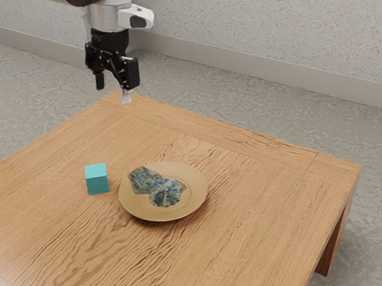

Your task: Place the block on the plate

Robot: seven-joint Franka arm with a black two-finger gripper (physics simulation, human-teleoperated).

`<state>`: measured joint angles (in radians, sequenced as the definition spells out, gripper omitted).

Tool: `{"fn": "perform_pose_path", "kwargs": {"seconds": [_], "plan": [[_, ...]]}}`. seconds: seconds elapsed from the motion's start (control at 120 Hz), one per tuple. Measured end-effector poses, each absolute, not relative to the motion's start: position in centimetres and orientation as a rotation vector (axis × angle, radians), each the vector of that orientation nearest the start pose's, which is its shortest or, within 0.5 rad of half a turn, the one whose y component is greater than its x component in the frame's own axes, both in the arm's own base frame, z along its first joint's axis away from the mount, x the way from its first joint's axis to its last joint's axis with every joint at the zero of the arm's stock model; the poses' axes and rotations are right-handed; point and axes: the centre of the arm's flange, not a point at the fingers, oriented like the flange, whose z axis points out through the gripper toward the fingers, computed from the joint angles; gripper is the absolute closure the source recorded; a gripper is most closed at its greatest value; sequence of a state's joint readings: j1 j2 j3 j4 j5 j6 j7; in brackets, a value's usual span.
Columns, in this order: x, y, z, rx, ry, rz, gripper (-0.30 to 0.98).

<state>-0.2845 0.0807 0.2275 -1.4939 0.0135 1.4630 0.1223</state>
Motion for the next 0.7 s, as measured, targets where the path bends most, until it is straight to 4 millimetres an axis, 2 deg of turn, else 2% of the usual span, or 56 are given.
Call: {"fn": "perform_pose_path", "kwargs": {"seconds": [0.05,0.1,0.2,0.3,0.392,0.542,0.7], "plan": [[56.9,-2.2,60.9,-3.106,0.220,0.144,0.00],[57.0,-1.7,61.1,-3.111,0.188,0.119,0.00],[56.9,-2.4,61.3,-3.102,0.188,0.109,0.00],[57.2,-3.0,60.3,-3.087,0.231,0.137,0.00],[57.4,-2.2,56.7,-3.084,0.308,0.202,0.00],[57.9,2.4,51.5,-3.127,0.381,0.262,0.00],[58.1,3.4,47.1,-3.142,0.599,0.252,0.00]]}}
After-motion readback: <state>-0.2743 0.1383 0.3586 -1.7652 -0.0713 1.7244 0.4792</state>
